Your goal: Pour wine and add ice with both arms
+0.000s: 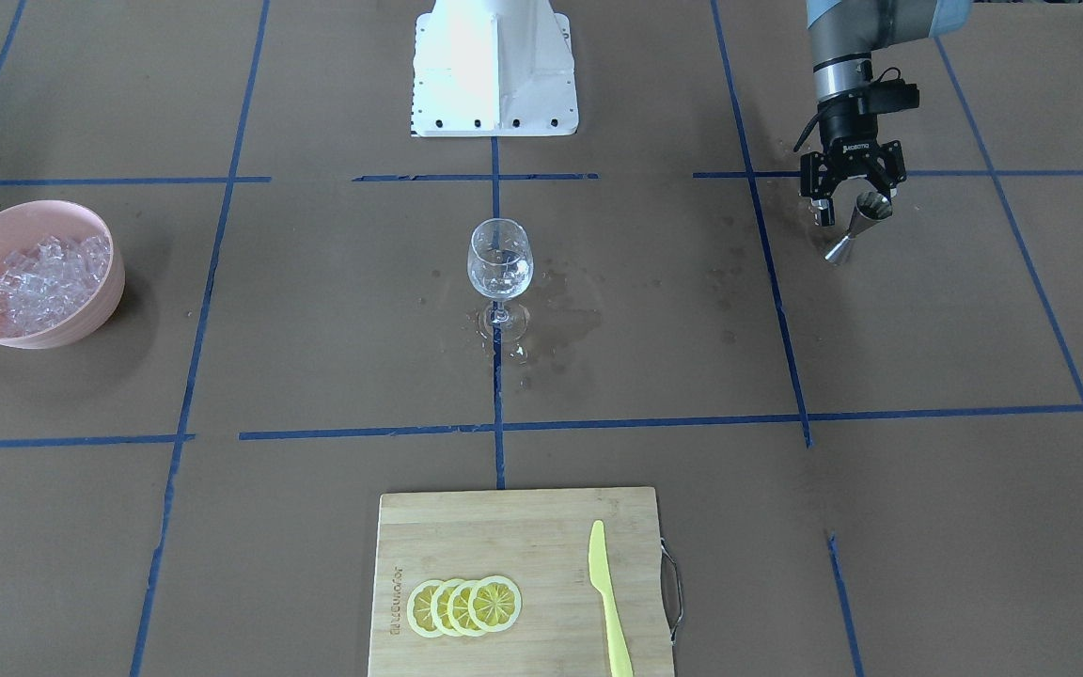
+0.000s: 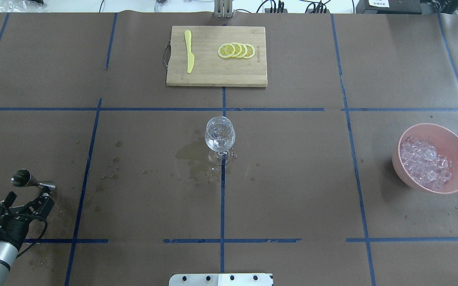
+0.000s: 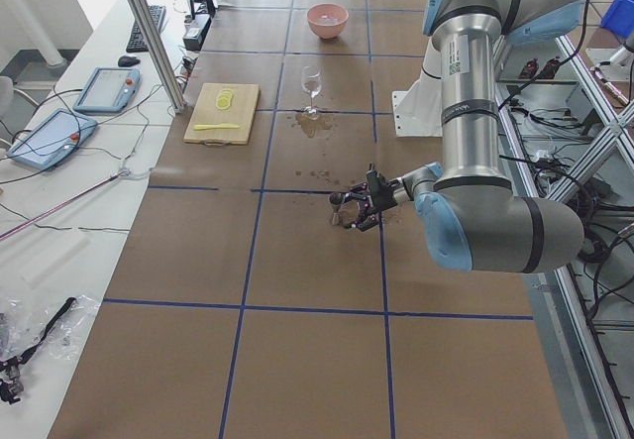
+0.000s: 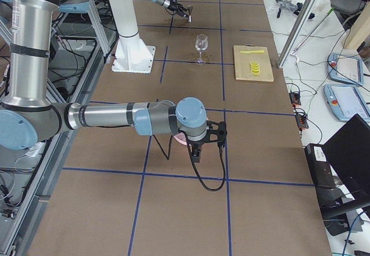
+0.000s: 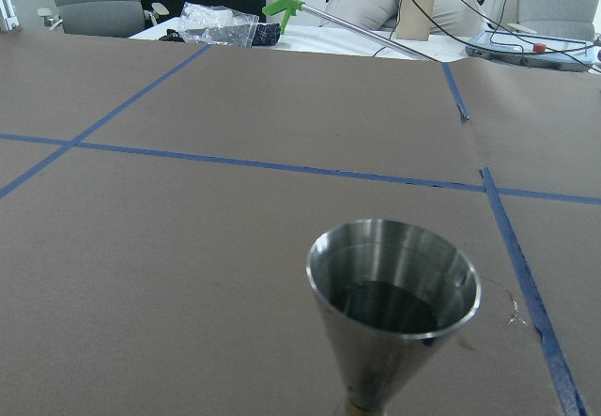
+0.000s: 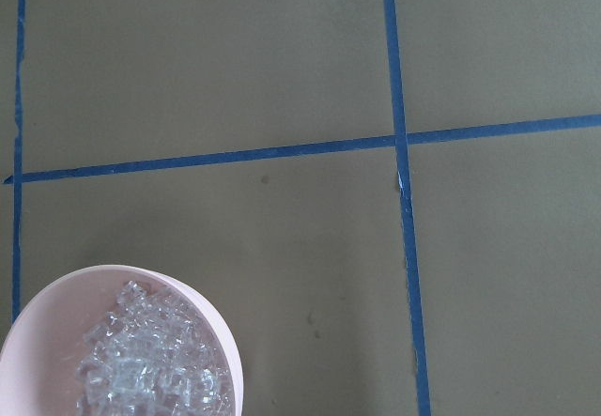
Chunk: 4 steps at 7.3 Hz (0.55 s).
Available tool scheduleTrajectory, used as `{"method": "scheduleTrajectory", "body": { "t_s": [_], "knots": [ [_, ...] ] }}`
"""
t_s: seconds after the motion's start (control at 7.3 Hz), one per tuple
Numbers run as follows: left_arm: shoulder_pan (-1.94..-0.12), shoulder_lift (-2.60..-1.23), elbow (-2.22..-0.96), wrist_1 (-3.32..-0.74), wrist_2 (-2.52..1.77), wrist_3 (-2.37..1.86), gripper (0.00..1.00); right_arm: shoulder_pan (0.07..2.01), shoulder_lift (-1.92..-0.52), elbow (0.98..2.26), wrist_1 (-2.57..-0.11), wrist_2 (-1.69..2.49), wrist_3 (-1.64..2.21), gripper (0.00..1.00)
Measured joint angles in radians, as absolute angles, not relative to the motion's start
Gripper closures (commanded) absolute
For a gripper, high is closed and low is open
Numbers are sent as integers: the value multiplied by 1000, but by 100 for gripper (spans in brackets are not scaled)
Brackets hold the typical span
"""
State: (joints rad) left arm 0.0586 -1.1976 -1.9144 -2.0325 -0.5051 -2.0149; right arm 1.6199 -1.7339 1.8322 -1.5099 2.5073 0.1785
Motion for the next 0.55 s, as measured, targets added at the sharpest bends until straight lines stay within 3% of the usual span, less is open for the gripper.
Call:
{"method": "scheduleTrajectory", "body": {
  "t_s": [0.55],
  "knots": [
    [-1, -1219, -1892, -2033, -473, -2016, 9, 1620, -1732, 1833, -1509, 2510, 183, 0]
  ]
}}
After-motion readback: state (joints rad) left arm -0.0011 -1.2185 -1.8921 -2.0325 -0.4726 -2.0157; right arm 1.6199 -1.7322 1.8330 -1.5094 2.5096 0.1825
